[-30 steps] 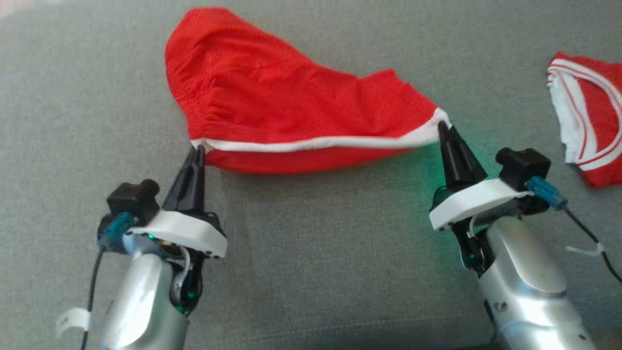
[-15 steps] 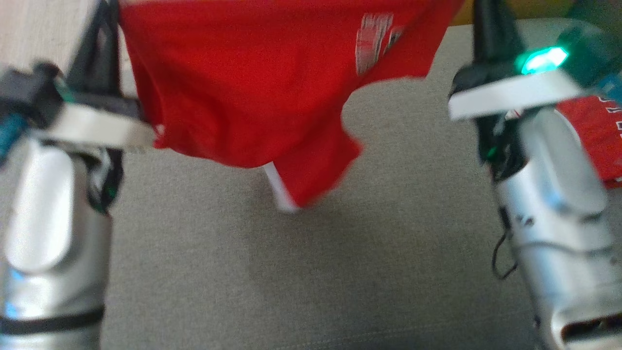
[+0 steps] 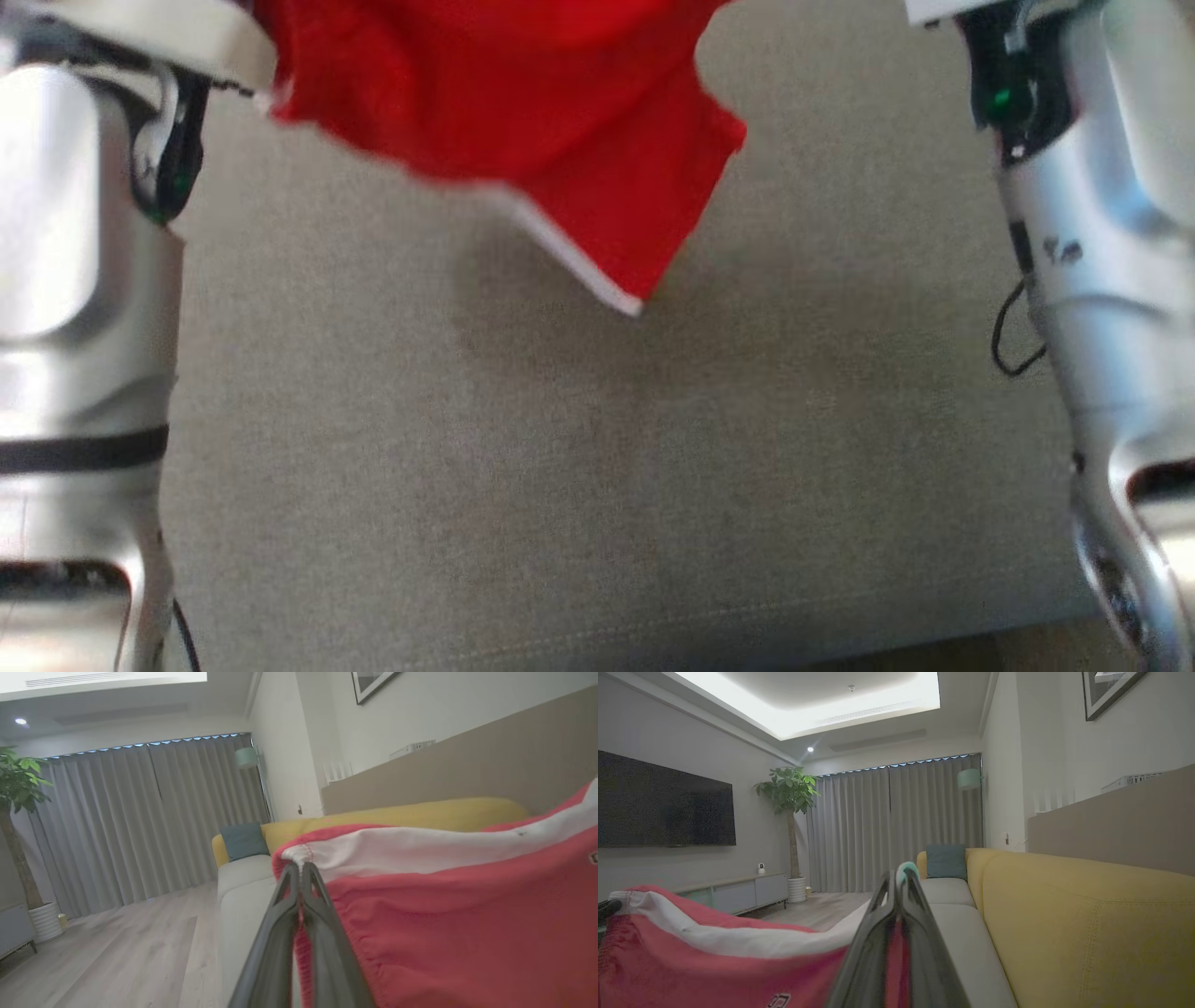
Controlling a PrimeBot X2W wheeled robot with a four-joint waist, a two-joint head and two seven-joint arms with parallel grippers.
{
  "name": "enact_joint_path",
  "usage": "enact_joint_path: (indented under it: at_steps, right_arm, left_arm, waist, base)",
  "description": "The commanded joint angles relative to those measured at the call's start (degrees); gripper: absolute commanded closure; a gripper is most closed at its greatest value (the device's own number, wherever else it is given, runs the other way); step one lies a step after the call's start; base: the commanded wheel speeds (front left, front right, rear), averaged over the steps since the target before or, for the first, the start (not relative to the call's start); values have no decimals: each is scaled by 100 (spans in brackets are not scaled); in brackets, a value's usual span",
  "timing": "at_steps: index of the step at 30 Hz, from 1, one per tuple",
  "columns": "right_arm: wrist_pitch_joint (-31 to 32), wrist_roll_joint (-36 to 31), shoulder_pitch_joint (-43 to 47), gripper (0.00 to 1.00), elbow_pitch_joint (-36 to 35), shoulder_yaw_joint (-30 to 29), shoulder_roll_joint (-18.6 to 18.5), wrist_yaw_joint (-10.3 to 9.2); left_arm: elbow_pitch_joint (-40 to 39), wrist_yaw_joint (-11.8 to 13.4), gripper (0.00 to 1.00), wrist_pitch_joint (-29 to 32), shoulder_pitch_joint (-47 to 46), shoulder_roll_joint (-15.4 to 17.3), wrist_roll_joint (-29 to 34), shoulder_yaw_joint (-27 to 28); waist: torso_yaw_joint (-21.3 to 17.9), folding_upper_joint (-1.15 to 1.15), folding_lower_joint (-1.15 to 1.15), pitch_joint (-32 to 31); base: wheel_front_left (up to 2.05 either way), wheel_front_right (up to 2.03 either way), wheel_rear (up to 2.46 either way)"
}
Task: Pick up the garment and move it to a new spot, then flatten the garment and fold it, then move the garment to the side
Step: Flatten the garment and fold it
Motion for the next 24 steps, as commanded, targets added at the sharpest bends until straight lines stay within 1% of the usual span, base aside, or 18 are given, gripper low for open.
enact_joint_path:
  at_steps: [1, 3, 7, 9, 11, 13, 15, 18, 20, 24]
  right_arm:
    - [-71, -99, -516, 100, 5, -3, 62, -5]
    - [-150, -256, -891, 100, 277, -113, 47, -5]
    - [-244, -651, -1600, 100, 663, -492, 43, -5]
    - [-251, -921, -1931, 100, 555, -869, 24, -5]
    - [-253, -1226, -2133, 100, 254, -1224, 36, -5]
    - [-253, -1425, -2190, 100, -11, -1419, 94, -5]
    - [-254, -1443, -2069, 100, -167, -1517, 177, -5]
    - [-254, -1365, -1629, 100, -336, -1386, 244, -5]
    - [-255, -1228, -1176, 100, -471, -1216, 254, -5]
    - [-255, -842, -103, 100, -886, -851, 154, -5]
  left_arm:
    - [9, -16, 100, -57, -593, 195, 45, 104]
    - [290, 29, 100, -167, -954, 174, 110, 75]
    - [685, 236, 100, -373, -1657, 104, 227, 89]
    - [772, 338, 100, -416, -2005, 73, 274, 109]
    - [669, 442, 100, -428, -2289, -10, 239, 187]
    - [524, 458, 100, -430, -2400, -85, 198, 224]
    - [449, 443, 100, -431, -2322, -129, 190, 221]
    - [431, 396, 100, -432, -1934, -181, 108, 257]
    - [412, 363, 100, -432, -1521, -256, 4, 318]
    - [318, 308, 100, -433, -466, -456, -161, 432]
  waist:
    - [41, 0, 0, 470]
    - [49, 0, 0, 722]
    - [41, 0, 0, 1085]
    - [41, 0, 0, 1258]
    - [55, 0, 0, 1400]
    - [61, 0, 0, 1538]
    - [62, 0, 0, 1606]
    - [42, 0, 0, 1648]
    - [49, 0, 0, 1632]
    - [45, 0, 0, 1554]
  base:
    - [0, 0, 0]
    - [0, 0, 0]
    - [0, 0, 0]
    - [0, 0, 0]
    - [0, 0, 0]
    - [0, 0, 0]
    - [0, 0, 0]
    - [0, 0, 0]
    - [0, 0, 0]
    - [0, 0, 0]
